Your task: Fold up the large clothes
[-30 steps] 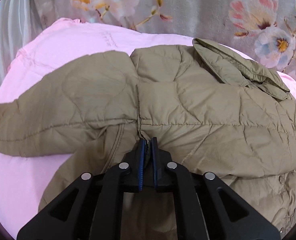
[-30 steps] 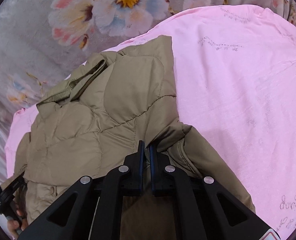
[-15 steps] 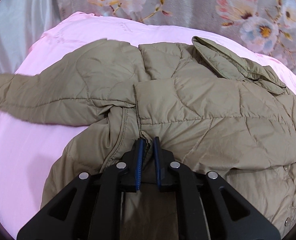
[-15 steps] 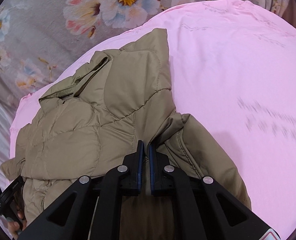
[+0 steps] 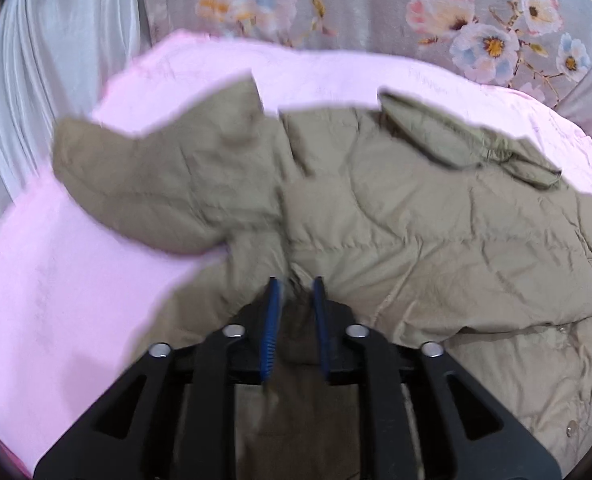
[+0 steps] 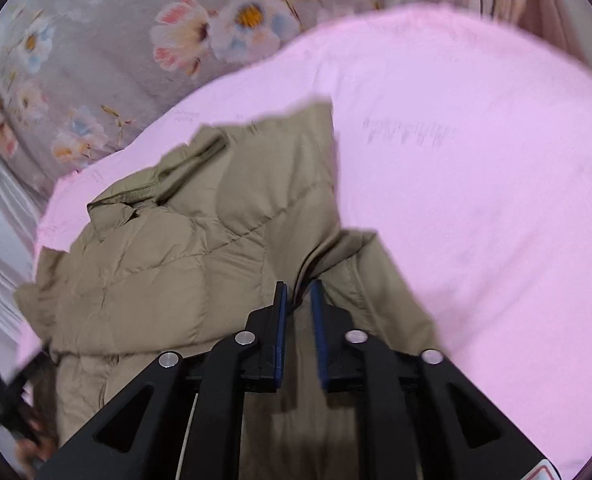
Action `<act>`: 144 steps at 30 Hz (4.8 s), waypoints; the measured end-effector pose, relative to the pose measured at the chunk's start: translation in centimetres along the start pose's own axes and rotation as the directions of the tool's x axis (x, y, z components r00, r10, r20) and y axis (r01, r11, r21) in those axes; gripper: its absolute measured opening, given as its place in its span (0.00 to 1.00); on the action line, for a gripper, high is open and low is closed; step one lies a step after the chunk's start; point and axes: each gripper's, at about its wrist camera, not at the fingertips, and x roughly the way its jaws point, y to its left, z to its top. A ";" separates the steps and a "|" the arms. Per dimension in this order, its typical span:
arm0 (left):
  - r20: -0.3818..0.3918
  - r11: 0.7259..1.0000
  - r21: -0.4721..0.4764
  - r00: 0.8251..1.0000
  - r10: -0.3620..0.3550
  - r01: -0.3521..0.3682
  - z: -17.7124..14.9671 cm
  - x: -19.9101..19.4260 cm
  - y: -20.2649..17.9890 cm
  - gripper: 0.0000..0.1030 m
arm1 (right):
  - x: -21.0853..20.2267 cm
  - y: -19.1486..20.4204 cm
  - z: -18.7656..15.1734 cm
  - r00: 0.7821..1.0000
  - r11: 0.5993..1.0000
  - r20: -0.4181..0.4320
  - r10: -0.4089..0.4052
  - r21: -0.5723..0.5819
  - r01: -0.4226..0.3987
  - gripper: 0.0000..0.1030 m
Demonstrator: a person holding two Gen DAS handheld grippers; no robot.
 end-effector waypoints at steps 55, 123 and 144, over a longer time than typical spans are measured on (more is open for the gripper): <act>0.183 0.899 -0.415 0.981 -0.068 0.140 15.2 1.5 22.4 0.04 | 3.7 11.1 -5.8 0.993 0.964 -0.113 0.038 -0.258 -0.066 0.57; 0.068 0.999 0.030 0.997 0.020 -0.022 7.8 3.9 -2.0 0.75 | 3.2 10.8 3.6 0.990 0.969 -0.050 0.130 -0.206 -0.138 0.21; -0.036 1.000 0.012 0.999 -0.014 0.015 4.2 8.9 -1.4 0.84 | 8.0 8.9 1.6 0.957 0.960 -0.158 0.245 -0.097 -0.262 0.30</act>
